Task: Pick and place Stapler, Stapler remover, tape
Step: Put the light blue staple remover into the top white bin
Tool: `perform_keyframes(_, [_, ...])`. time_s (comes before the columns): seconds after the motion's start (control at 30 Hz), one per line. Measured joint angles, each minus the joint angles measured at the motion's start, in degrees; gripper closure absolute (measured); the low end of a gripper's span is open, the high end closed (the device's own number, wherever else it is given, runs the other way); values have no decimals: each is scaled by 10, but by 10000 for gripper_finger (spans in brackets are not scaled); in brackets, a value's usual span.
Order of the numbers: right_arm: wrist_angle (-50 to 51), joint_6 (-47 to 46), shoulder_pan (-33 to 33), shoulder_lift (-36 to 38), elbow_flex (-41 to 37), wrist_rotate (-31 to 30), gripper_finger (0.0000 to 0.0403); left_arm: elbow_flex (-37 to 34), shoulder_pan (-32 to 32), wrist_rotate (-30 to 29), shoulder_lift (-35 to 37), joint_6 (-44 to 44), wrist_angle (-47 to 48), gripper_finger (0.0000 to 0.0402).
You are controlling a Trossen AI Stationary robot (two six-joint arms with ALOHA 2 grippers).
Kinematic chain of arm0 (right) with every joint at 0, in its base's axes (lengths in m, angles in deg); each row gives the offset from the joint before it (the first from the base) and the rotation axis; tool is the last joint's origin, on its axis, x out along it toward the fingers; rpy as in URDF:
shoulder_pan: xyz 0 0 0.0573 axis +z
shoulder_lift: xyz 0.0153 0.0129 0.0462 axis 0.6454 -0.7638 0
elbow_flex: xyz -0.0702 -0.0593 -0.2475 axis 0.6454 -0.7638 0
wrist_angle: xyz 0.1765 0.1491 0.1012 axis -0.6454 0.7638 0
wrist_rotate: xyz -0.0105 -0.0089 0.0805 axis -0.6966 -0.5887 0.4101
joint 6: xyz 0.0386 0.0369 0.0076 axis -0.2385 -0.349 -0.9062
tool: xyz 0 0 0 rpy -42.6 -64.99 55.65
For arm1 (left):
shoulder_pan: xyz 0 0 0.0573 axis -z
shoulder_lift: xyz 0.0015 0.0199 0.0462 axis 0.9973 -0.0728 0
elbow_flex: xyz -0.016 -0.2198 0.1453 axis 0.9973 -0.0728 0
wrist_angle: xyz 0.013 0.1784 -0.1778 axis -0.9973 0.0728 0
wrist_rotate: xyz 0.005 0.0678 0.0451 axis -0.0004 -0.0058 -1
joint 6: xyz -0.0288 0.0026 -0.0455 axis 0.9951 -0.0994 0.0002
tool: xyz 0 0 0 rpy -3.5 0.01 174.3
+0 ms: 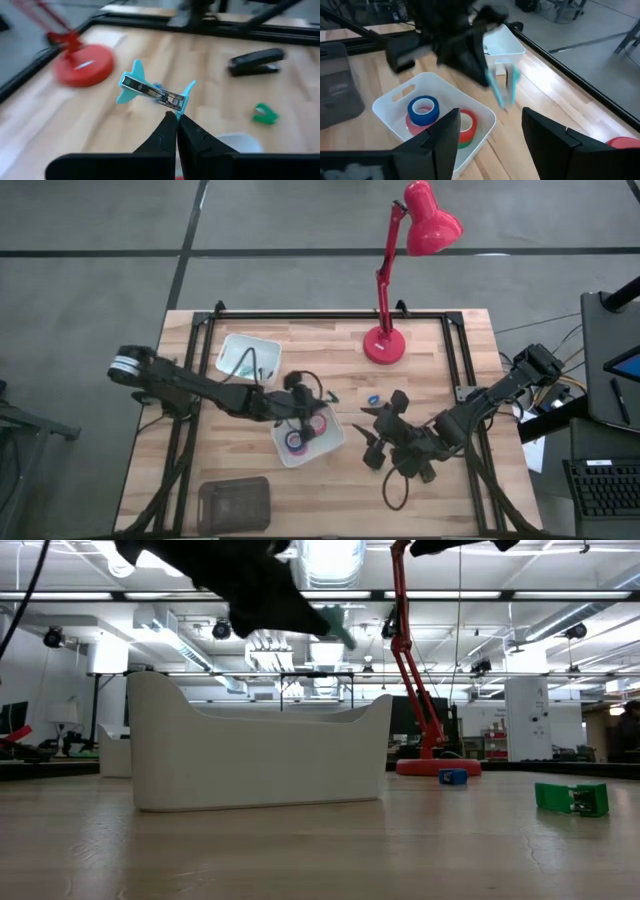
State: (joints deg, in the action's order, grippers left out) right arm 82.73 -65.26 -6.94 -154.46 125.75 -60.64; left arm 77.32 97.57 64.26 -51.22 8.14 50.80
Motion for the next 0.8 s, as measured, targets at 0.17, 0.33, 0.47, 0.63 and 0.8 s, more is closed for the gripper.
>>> perform_keyframes(0.17, [3, 0, 0, -2, 0, 0, 200, -48, 0, -90, 89, 18, 57, 397])
perform_keyframes(0.33, [4, -2, 0, -2, -1, 0, 200, -120, -2, -184, 189, 33, 72, 399])
perform_keyframes(0.47, [4, -3, -2, -2, -2, 0, 202, -177, -17, -228, 261, 52, 73, 398])
perform_keyframes(0.63, [2, -3, -5, -3, -2, 0, 202, -244, -56, -264, 326, 88, 71, 398])
perform_keyframes(0.8, [0, -3, -7, -3, -3, 0, 204, -289, -113, -262, 356, 107, 71, 392])
